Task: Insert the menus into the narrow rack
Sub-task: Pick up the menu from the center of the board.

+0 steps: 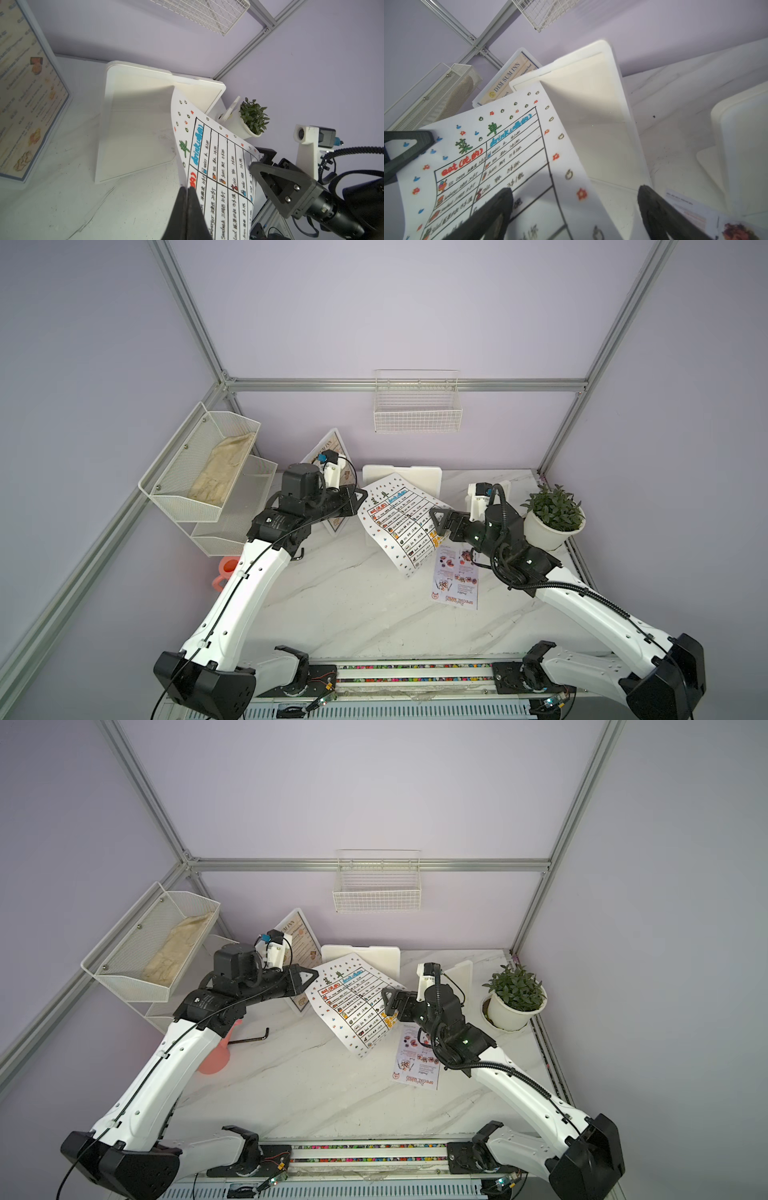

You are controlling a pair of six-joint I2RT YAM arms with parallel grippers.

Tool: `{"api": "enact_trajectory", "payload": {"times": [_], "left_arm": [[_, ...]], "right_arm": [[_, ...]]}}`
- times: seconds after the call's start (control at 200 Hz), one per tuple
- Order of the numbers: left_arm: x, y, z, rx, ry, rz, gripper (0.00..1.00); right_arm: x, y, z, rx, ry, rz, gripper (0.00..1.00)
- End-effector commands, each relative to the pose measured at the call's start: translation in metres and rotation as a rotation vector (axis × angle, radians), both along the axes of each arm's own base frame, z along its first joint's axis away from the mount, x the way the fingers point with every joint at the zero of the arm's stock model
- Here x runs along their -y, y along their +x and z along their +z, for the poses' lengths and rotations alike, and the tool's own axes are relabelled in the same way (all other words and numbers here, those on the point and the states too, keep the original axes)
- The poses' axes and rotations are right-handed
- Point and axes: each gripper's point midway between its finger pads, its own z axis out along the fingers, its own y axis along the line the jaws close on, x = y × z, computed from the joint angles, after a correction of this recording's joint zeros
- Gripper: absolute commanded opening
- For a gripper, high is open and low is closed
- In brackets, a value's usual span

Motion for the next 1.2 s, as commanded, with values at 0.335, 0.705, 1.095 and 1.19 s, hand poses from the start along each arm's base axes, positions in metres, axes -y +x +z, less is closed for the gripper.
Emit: {"api": "enact_trajectory", "payload": {"times": [0.335,0.705,1.095,1.19], "left_arm": [[0.029,-0.045,0.082,0.296,0.183,-0.324,0.0],[0.032,-0.047,0.106,0.403,0.219,-0.36,0.0],[0.056,-0.08,0.143,0.53,0.106,-0.581,0.0],[0.056,-0.089,0.153,0.562,0.093,-0.606,0.0]], "right_arm": [[0.028,0.012,0.056,0.116,0.028,0.27,0.97],[0.021,0.007,0.065,0.123,0.229,0.454,0.97],[-0.022,-0.014,0.097,0.316,0.242,0.795,0.97],[-0.026,-0.015,0.103,0.36,0.222,0.828,0.97]]}}
